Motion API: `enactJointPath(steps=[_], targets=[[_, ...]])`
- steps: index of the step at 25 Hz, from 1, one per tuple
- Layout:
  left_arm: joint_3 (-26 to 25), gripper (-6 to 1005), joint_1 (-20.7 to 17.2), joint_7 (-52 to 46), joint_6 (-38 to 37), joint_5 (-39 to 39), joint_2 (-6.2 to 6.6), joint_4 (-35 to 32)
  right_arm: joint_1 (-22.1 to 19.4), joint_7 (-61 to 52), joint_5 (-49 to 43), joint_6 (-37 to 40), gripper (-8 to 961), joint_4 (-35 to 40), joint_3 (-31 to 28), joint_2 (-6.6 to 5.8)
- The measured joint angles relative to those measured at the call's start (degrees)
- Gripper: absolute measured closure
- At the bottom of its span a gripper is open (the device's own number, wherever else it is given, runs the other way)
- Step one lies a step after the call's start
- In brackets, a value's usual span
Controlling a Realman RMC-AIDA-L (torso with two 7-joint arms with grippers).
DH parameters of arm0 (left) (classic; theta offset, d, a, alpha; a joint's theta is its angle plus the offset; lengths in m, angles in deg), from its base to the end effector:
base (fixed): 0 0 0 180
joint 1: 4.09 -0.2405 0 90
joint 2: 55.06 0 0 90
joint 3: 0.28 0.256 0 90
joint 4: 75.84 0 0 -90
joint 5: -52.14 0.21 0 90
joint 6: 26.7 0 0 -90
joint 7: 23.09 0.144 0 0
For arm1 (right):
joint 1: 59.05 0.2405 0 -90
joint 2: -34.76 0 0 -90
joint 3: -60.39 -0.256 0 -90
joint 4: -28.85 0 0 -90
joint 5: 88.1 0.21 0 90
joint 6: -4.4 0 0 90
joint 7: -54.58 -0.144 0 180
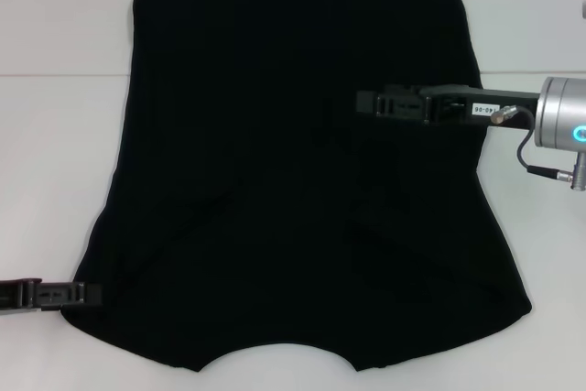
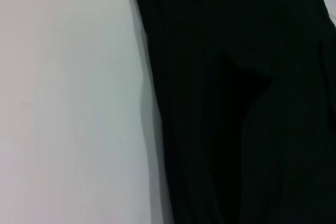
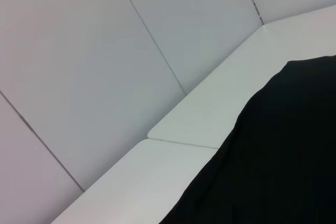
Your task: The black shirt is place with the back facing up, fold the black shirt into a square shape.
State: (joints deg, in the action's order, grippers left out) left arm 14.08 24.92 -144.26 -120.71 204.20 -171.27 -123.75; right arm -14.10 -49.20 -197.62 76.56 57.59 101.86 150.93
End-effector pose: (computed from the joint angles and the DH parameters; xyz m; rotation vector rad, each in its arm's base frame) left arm -0.3579 0.2910 0.0667 -2.1858 -1.7631 -0.2759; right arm 0.2038 0.4170 -0.0020 -2.5080 1.0848 0.7814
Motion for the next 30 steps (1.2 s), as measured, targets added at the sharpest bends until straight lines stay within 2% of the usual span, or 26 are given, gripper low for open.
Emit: enactJointPath(steps=[8,21,24,30], targets=[[0.1,97,0.8,0.4,0.1,0.7,0.32,1.9,0.2,-0.4,0.3,0.3,195,0.0,0.0,-0.35],[1.5,141,1.7,0.5,2.5,0.5,0.39,3.1,-0.1,-0.4,0.9,0.7,196,0.1,0.0,-0.4],[1.5,201,2.0,0.3,4.3,0.8,0.66,4.2,-0.2,-0.4,1.1,0.9,196,0.1,0.0,-0.42],[1.4,457,2.2,0.5,4.6,1.0,0.9,5.0,-0.5,-0.4,1.3,2.0,219,0.1,0.0,-0.56]])
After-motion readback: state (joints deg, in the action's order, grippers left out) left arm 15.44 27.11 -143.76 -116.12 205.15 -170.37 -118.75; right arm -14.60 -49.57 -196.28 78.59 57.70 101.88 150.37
